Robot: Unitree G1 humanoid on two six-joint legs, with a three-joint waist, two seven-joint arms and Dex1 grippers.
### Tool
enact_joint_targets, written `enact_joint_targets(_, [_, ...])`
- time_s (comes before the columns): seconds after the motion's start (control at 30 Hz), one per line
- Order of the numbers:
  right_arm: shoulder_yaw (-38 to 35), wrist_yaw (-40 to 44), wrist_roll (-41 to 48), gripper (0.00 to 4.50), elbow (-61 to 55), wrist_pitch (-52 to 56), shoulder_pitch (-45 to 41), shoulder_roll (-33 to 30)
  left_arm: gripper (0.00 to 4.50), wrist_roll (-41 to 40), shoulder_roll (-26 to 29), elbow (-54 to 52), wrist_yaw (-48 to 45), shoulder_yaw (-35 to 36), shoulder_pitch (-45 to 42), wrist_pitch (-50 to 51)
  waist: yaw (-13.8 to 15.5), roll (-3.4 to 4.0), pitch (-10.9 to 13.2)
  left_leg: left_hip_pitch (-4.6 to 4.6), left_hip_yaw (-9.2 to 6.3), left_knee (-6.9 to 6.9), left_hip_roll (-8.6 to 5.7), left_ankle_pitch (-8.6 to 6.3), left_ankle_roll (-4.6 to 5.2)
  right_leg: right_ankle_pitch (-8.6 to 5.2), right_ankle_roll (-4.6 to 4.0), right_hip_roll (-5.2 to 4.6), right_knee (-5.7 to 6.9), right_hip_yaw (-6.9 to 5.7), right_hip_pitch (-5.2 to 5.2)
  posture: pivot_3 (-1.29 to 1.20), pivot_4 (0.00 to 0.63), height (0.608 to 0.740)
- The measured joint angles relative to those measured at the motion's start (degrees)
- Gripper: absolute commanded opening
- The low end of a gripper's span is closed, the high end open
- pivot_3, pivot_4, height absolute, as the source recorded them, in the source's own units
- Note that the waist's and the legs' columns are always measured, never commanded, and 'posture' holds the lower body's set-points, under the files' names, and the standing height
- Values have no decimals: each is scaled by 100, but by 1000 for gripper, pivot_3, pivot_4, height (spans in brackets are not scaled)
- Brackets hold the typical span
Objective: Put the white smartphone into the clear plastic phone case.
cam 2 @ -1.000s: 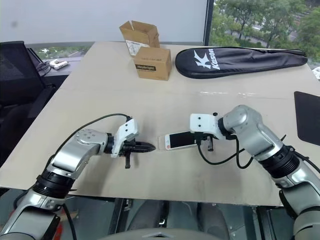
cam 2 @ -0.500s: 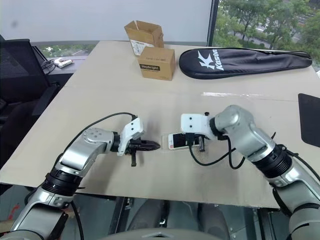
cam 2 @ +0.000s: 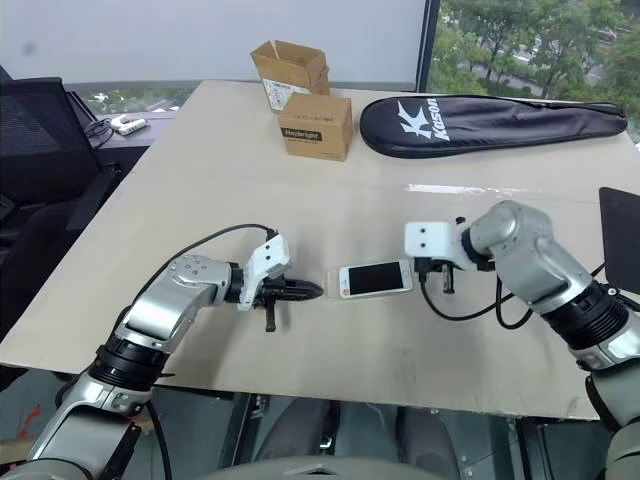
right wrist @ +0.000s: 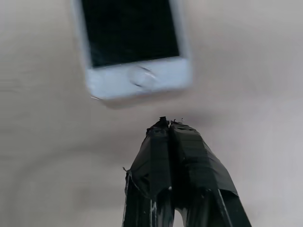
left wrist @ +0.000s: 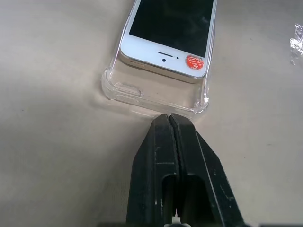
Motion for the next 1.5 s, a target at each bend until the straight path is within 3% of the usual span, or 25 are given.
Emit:
enact_joint_targets(0.13, [224, -6, -165, 16, -130, 137, -21, 355, 0, 15, -32, 22, 0, -4, -17, 0, 4, 2, 1, -1, -17, 0, -1, 0, 0, -1, 1, -2, -1, -12, 6, 0, 150, 740])
enact_joint_targets(0.6, [221, -72, -408, 16, -150, 319, -34, 544, 0, 56, -57, 49, 0, -2, -44, -3, -6, 4, 2, 2, -66, 0, -3, 0, 0, -1, 2, -3, -2, -26, 14, 0, 150, 740])
enact_joint_targets(0.9, [-1139, -404, 395, 16, -118, 189, 189, 508, 0, -72, -7, 117, 194, 397, 264, -629, -45, 5, 52, -17, -71, -12, -1, 0, 0, 8, -14, -5, -11, -28, 2, 0, 150, 740])
enact_joint_targets(1.0, [-1555, -609, 657, 16, -115, 234, 428, 511, 0, -108, -11, 233, 475, 812, 311, -773, -145, -2, 58, -92, -71, -15, -4, 1, -2, 21, 7, 1, -2, -28, -78, 0, 150, 740])
enact_joint_targets(1.1, [-1736, -750, 874, 16, -114, 294, 623, 539, 0, -238, -102, 280, 629, 1011, 318, -930, -193, 0, 63, -105, -69, -18, -8, 1, -2, 24, 13, 5, -2, -28, -91, 0, 150, 740])
enact_joint_targets(1.3, [-2418, -1283, 1787, 16, 134, -256, 1188, 1820, 0, -450, -406, 435, 706, 1127, 303, -1100, -301, -6, 69, -94, -73, -53, -2, 1, -1, 20, 16, 19, -5, -37, -89, 0, 150, 740])
enact_joint_targets(1.5, [-2433, -1395, 2237, 16, 478, -918, 1717, 2242, 0, -704, -520, 331, 495, 1023, 304, -1032, -315, -7, 73, -86, -73, -50, -6, 1, -1, 21, 16, 18, -2, -25, -84, 0, 150, 740])
